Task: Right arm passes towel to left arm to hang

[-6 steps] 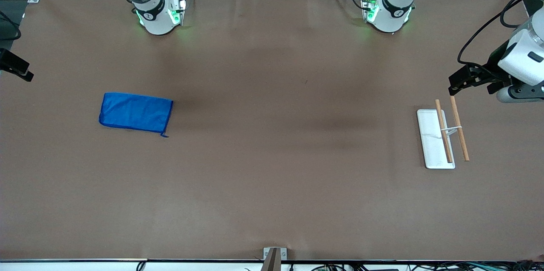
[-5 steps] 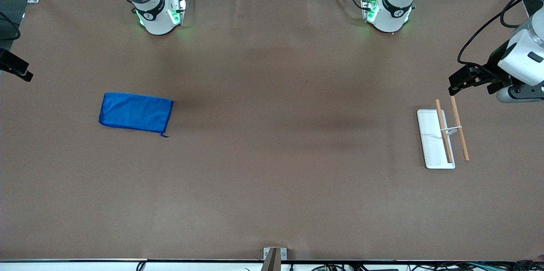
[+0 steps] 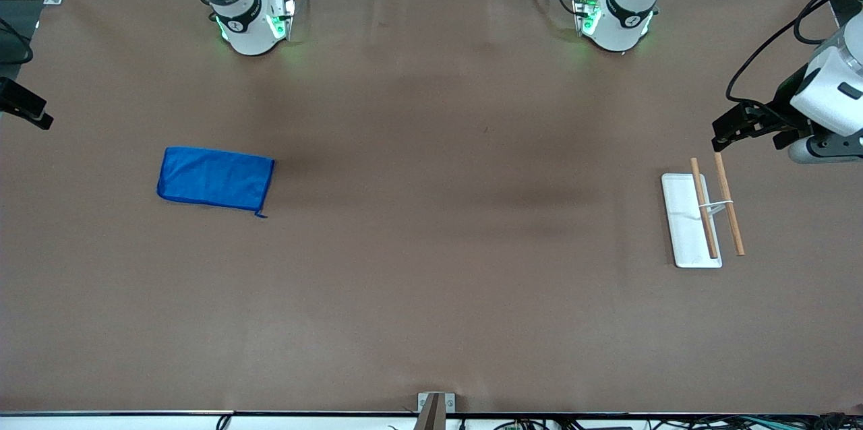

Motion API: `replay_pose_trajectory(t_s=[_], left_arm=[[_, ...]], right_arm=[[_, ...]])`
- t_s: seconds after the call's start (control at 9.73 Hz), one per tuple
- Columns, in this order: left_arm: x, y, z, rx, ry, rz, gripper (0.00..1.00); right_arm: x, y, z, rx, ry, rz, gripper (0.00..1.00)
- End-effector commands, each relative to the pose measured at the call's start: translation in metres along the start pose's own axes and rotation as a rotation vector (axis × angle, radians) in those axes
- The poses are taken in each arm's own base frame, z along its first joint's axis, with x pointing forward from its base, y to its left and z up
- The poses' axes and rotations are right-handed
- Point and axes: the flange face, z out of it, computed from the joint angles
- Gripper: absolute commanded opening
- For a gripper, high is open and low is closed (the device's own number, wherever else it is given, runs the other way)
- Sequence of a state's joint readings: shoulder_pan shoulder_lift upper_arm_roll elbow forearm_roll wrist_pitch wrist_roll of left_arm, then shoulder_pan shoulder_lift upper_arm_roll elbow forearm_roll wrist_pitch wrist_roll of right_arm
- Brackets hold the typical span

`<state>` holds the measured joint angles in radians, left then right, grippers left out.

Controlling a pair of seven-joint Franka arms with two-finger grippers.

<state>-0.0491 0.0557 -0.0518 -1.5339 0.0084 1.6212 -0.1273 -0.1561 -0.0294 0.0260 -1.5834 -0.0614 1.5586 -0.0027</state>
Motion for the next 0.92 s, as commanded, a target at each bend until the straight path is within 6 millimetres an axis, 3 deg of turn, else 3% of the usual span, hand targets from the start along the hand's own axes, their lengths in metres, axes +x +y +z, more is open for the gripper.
replay_pose_trajectory(t_s=[0.0,0.21,0.51,0.82], left_arm=[[0.001,0.000,0.018,0.014,-0.032,0.012,1.00],[0.000,0.001,0.019,0.011,-0.034,0.015,1.00],[-0.001,0.004,0.016,0.004,-0.028,0.015,1.00],[-0.005,0.014,0.009,-0.002,-0.018,0.035,1.00]], right_arm=[[-0.007,0.006,0.062,-0.015,-0.073,0.006,1.00],[-0.012,0.008,0.134,-0.022,-0.115,0.003,1.00],[-0.042,-0.003,0.247,-0.012,-0.134,-0.018,1.00],[-0.058,-0.011,0.342,0.003,-0.136,-0.030,1.00]])
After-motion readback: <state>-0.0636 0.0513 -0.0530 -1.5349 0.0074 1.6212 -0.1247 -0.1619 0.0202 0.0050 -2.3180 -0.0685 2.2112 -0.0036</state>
